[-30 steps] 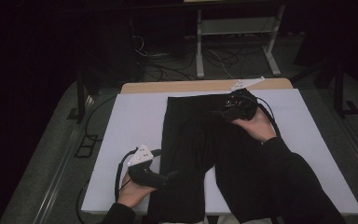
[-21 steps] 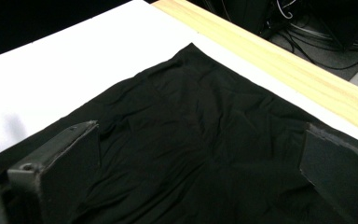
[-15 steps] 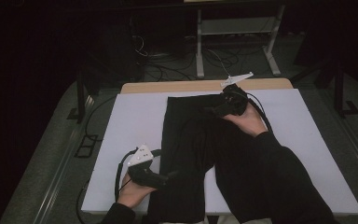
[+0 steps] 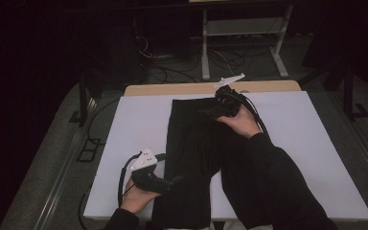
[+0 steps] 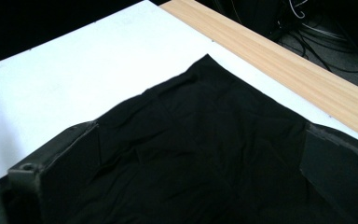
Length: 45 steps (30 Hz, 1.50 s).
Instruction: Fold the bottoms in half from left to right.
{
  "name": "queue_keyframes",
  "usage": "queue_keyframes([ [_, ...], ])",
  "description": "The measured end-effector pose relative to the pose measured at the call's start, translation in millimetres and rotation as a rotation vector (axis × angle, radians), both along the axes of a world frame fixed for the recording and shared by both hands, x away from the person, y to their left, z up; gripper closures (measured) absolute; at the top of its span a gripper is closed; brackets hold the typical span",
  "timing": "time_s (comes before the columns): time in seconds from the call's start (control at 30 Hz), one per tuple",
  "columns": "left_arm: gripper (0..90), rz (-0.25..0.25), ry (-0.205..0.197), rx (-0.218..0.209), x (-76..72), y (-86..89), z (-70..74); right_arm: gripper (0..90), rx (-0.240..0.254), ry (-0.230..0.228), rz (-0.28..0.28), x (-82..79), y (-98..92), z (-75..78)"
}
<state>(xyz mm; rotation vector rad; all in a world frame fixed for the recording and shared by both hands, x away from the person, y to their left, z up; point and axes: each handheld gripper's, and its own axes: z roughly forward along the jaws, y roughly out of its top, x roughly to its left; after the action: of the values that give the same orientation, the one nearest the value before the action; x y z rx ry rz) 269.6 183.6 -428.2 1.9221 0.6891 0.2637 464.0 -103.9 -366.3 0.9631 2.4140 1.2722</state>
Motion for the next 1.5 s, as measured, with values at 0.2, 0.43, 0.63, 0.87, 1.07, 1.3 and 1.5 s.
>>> queue_keyframes([
  [0.2, 0.0, 0.0, 0.0, -0.004, -0.2, 0.3, 0.3, 0.0, 0.007, 0.002, 0.002, 7.1, 15.8, -3.0],
  [0.43, 0.0, 0.001, 0.001, -0.009, -0.3, 0.8, 0.4, 0.0, 0.012, -0.01, -0.002, 12.1, 28.3, -5.3],
  [0.63, 0.0, -0.001, 0.0, -0.012, -0.7, 1.2, 0.7, 0.0, 0.022, -0.015, -0.003, 16.6, 40.9, -6.2],
  [0.87, 0.0, -0.003, 0.0, -0.015, -1.0, 1.2, 1.0, 0.0, 0.021, -0.01, 0.002, 21.2, 51.8, -10.2],
  [1.07, 0.0, 0.003, 0.006, -0.01, 0.8, 2.6, -0.1, 0.0, 0.01, -0.017, -0.018, 27.8, 60.6, -14.9],
  [1.3, 0.0, 0.009, 0.007, -0.012, 2.2, 4.9, -0.6, 0.0, 0.003, -0.005, -0.034, 36.8, 67.8, -18.9],
  [1.5, 0.0, 0.016, 0.006, -0.022, 3.2, 6.0, -0.1, 0.0, 0.013, -0.021, -0.064, 45.6, 76.0, -25.9],
])
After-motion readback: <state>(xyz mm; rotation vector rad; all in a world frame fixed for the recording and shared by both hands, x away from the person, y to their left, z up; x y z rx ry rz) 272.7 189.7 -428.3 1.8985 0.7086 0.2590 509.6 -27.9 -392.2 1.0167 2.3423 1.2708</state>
